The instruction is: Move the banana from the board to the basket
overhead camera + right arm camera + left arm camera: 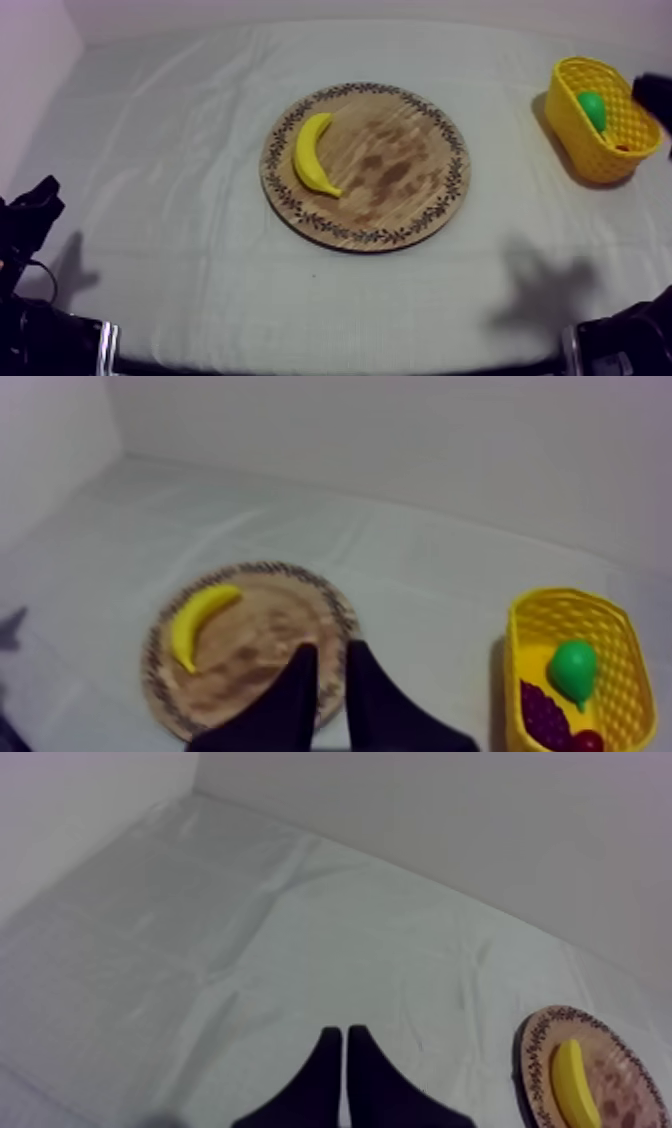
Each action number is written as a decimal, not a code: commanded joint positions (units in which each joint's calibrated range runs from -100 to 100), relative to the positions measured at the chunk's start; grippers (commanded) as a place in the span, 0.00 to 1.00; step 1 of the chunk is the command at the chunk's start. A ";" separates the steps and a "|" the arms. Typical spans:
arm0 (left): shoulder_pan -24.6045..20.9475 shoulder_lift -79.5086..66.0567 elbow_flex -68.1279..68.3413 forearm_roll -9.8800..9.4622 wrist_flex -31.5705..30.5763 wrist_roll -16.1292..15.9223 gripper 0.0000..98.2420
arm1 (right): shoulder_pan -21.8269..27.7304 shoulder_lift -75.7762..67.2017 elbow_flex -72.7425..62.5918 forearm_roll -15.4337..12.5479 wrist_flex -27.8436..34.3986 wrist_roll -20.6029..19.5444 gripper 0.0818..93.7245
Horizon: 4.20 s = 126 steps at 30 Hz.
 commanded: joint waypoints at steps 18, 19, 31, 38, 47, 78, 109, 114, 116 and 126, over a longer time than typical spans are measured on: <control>-0.02 0.03 0.04 0.02 0.00 -0.01 0.00 | -15.49 45.66 -44.99 9.51 2.49 -19.24 0.14; -0.02 0.03 0.04 0.02 0.00 -0.01 0.00 | -16.24 47.51 -45.67 9.94 2.47 -19.76 0.14; -0.02 0.03 0.04 0.02 0.00 -0.01 0.00 | -22.49 66.76 -46.64 15.63 -0.89 -26.55 0.14; -0.02 0.03 0.04 0.02 0.00 -0.01 0.00 | -23.87 70.82 -41.78 18.31 -4.49 -28.97 0.14; -0.02 0.03 0.04 0.02 0.00 -0.01 0.00 | -23.99 71.64 -36.45 17.81 -9.80 -27.60 0.52; -0.02 0.03 0.04 0.02 0.00 -0.01 0.00 | -25.67 82.30 -39.98 20.53 -7.95 -27.40 0.97; -0.02 0.03 0.04 0.02 0.00 -0.01 0.00 | -24.75 114.94 -66.52 23.33 2.98 -30.00 0.92; -0.02 0.03 0.04 0.02 0.00 -0.01 0.00 | -24.34 117.72 -71.33 22.53 4.29 -28.49 0.89; -0.02 0.03 0.04 0.02 0.00 -0.01 0.00 | -24.01 118.83 -73.04 21.94 4.83 -27.82 0.88; -0.02 0.03 0.04 0.02 0.00 -0.01 0.00 | -21.60 121.44 -76.68 17.91 5.20 -23.66 0.70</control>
